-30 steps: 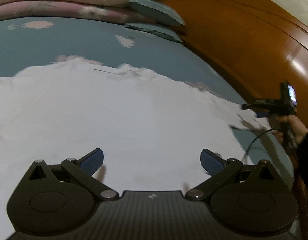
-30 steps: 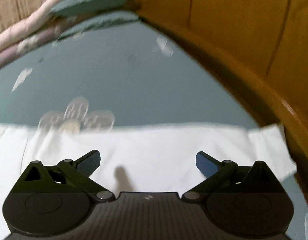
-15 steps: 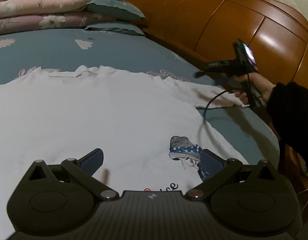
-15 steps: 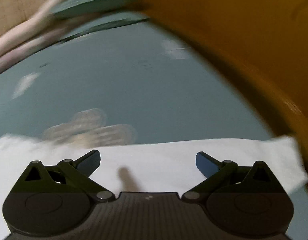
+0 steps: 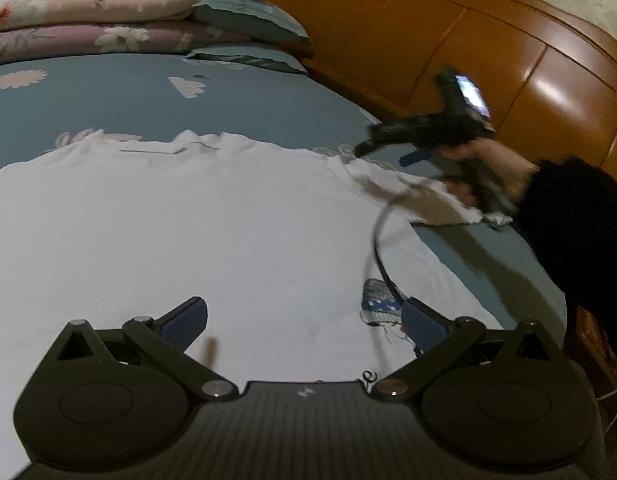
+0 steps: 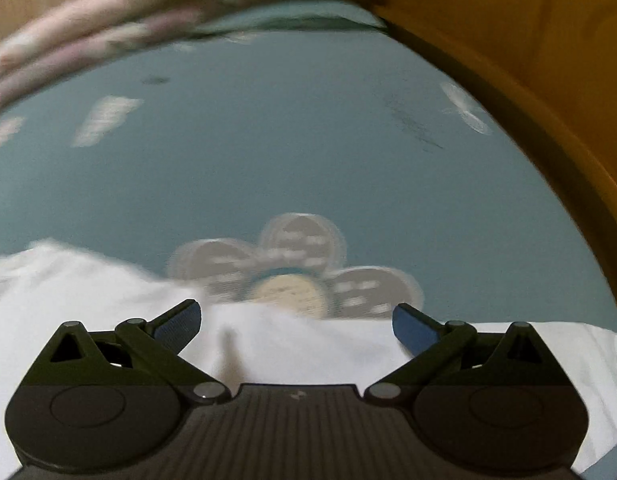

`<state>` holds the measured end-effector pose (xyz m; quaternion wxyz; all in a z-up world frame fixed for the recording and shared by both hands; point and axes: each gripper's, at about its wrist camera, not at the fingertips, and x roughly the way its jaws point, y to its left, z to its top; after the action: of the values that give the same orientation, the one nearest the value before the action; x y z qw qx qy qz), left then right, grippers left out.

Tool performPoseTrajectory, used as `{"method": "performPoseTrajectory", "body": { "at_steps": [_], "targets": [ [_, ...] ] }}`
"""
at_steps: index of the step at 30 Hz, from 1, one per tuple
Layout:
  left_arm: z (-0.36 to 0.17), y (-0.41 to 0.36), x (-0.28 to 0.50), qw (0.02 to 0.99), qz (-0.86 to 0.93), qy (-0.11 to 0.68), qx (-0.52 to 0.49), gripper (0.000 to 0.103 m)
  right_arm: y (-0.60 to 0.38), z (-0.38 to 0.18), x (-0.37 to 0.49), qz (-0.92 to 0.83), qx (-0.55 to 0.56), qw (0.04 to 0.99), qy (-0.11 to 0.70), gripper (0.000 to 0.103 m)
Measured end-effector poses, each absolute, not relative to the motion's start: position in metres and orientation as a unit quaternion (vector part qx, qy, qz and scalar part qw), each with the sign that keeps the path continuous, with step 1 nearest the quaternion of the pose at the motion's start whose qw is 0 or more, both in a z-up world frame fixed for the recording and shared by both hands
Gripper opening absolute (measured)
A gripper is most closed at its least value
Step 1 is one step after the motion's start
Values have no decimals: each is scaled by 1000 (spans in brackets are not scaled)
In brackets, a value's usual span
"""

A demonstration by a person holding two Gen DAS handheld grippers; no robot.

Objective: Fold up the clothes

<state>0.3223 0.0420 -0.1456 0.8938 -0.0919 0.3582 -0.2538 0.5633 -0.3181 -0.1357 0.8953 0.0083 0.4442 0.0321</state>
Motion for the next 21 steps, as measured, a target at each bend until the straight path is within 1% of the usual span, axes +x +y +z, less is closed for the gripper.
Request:
{"method": "performPoseTrajectory", "body": {
  "at_steps": [4,8,12,16,19,21],
  "targets": [
    [-144,56,326,893,-243,360,-119,102,-291,-117,505,115,-13,886,449,103],
    [-141,61,324,898,-225,359,-120,102,-261,-112,443,191,-14,875,445,103],
    [-140,68,322,901,-213,357,-125,102,-229,-111,406,221,-60,874,428,103],
    [-137,80,323,905,-197,353,-132,102,-202,-96,410,260,-63,875,403,103],
    [-130,94,325,910,-187,345,-132,102,-183,-85,438,296,-38,872,389,103],
    [-124,105,328,912,-189,338,-133,102,-164,-89,459,321,-38,866,382,103]
  ]
}}
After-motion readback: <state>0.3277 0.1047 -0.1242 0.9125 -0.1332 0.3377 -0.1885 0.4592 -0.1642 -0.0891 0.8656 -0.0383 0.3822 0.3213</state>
